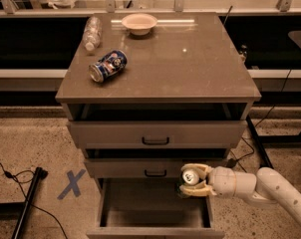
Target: Place green can into bottom drawer
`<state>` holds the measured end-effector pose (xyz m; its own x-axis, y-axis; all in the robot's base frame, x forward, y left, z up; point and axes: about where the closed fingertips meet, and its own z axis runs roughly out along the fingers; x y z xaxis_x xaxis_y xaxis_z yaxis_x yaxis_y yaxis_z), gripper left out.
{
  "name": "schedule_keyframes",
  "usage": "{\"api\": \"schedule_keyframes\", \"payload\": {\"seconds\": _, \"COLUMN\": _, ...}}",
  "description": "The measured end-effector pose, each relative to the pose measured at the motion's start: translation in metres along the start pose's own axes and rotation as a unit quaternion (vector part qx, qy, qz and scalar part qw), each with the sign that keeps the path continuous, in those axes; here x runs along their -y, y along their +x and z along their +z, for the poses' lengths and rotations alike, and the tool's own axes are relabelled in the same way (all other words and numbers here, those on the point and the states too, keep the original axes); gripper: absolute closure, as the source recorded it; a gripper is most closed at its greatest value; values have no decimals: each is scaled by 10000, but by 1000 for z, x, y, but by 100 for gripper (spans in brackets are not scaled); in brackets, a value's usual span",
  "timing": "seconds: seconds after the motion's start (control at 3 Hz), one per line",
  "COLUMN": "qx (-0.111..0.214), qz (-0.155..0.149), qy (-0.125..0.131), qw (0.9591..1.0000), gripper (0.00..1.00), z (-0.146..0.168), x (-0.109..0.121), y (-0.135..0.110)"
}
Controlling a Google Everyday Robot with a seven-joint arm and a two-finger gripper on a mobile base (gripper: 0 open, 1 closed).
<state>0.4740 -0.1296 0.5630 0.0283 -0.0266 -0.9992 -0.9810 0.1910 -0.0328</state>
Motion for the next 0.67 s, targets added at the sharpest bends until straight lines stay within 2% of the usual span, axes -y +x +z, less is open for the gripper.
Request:
{"api": "schedule_keyframes", "payload": {"seconds": 0.33, "qx": -30, "qz": 156, "qy": 103, "qw": 9998, "gripper": 100, "z": 13, "x": 2, "y": 57}}
{"api": "schedule_keyframes", "payload": {"seconds": 0.67, "qx": -272, "qz": 78, "qy": -22, "qw": 9996, "gripper": 100, "z": 34, "x": -8, "y": 151}}
